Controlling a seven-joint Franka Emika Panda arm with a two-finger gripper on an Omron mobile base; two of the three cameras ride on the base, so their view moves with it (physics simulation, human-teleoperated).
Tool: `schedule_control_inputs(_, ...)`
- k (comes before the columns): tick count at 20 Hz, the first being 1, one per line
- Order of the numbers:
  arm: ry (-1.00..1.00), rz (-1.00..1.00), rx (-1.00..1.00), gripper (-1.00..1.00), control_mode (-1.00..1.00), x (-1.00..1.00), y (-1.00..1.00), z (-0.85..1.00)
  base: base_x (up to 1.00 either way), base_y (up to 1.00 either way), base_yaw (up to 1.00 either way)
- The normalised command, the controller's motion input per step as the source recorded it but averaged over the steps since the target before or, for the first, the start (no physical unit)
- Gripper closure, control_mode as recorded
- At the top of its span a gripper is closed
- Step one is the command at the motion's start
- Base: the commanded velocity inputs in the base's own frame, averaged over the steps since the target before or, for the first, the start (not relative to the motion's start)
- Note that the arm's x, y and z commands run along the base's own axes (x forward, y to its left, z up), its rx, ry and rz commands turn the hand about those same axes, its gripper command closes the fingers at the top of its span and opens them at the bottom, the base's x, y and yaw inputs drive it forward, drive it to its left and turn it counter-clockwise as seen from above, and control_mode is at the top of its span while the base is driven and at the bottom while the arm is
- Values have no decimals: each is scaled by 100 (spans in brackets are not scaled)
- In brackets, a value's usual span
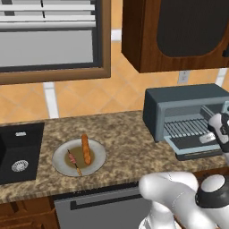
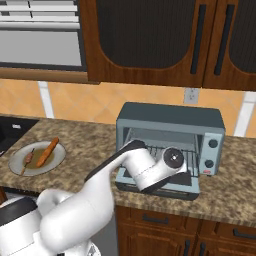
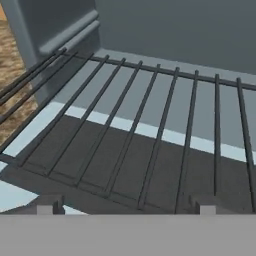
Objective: Pick up the kebab skewer and baguette bread, and place them inside the toaster oven. Close the toaster oven door and start by setting the timer.
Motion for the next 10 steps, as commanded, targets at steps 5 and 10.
schedule_control_inputs(5,5,0,0,-100,-100,-69,7,85,0,0,0)
schedule_control_inputs(10,1,-4,-8,-100,-100,-57,99,42,0,0,0)
